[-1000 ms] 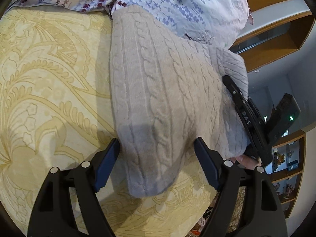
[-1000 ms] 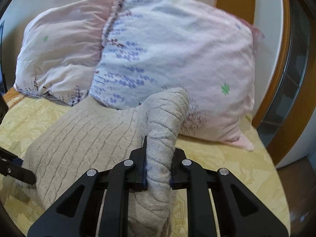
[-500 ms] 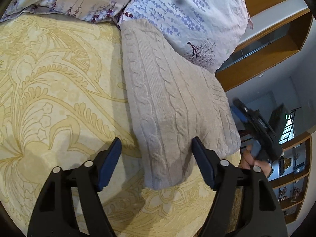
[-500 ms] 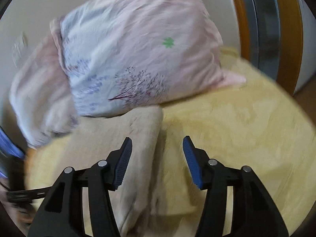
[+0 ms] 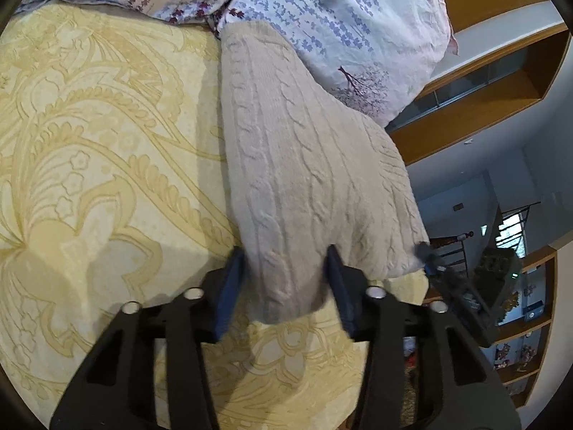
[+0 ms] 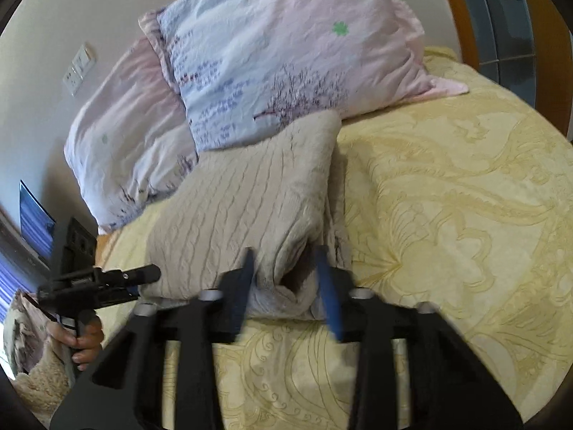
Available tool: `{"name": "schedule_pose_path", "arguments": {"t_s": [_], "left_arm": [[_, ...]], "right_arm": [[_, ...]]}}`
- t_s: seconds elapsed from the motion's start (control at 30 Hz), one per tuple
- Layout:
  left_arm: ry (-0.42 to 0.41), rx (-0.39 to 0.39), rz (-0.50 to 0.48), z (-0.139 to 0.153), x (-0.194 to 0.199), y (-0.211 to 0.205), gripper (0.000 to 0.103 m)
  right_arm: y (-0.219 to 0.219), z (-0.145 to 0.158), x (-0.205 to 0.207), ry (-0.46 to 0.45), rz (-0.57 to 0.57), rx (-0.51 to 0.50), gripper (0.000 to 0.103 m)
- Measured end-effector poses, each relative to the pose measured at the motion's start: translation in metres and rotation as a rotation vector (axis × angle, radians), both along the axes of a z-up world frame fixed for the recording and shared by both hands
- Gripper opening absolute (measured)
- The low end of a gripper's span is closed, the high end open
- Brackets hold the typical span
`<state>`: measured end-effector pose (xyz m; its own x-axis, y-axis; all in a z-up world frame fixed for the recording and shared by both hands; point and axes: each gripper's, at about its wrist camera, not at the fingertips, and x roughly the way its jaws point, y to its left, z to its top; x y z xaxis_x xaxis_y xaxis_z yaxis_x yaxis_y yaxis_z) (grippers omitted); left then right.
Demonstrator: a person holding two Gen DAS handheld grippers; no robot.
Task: Fold small clothes
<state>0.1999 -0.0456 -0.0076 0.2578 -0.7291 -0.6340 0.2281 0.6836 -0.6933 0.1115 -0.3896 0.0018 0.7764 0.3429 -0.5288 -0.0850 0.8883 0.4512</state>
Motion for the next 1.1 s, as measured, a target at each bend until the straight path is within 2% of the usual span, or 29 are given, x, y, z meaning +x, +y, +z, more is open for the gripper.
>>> {"name": "schedule_pose_path", "arguments": {"t_s": [0.07, 0.13, 0.27, 0.4, 0.6, 0.73, 0.9, 0.93, 1.0, 1.03, 1.07, 1.1], "left_arm": [[-0.005, 0.002, -0.004, 0.0, -0.001, -0.001, 0.031], [-0.012, 0.003, -0.014, 0.002, -0.003, -0.001, 0.023], [-0.034, -0.005, -0.024, 0.005, -0.011, 0.002, 0.018], [-0.039, -0.014, -0.047, 0.005, -0.019, 0.003, 0.017], [-0.028, -0.017, -0.042, -0.004, -0.024, 0.005, 0.016], [-0.043, 0.006, -0.04, -0.006, -0.024, 0.002, 0.017], [-0.047, 0.024, -0.046, -0.002, -0.024, 0.002, 0.029], [-0.049, 0.025, -0.045, 0.0, -0.024, 0.003, 0.033], [-0.07, 0.024, -0.034, 0.01, -0.023, 0.009, 0.046], [-0.078, 0.025, -0.023, 0.013, -0.021, 0.011, 0.057], [-0.087, 0.024, -0.005, 0.018, -0.017, 0.014, 0.063], [-0.094, 0.025, 0.011, 0.022, -0.012, 0.016, 0.065]], "right_arm": [[0.002, -0.003, -0.001, -0.007, -0.005, -0.004, 0.011], [0.002, 0.004, -0.008, -0.053, -0.018, -0.009, 0.009], [-0.007, 0.015, -0.022, -0.102, -0.043, 0.008, 0.008], [-0.007, 0.003, -0.021, -0.04, -0.062, -0.046, 0.008], [-0.015, -0.027, -0.008, 0.07, -0.088, -0.04, 0.008], [-0.017, -0.032, -0.006, 0.077, -0.09, -0.025, 0.008], [-0.023, -0.031, -0.009, 0.084, -0.073, 0.033, 0.011], [-0.024, -0.028, -0.01, 0.084, -0.071, 0.049, 0.014], [-0.029, -0.017, -0.013, 0.053, -0.077, 0.077, 0.031], [-0.033, -0.009, -0.012, 0.03, -0.083, 0.093, 0.038], [-0.035, -0.005, -0.01, 0.02, -0.086, 0.106, 0.039], [-0.037, 0.0, -0.004, 0.015, -0.089, 0.129, 0.039]]}}
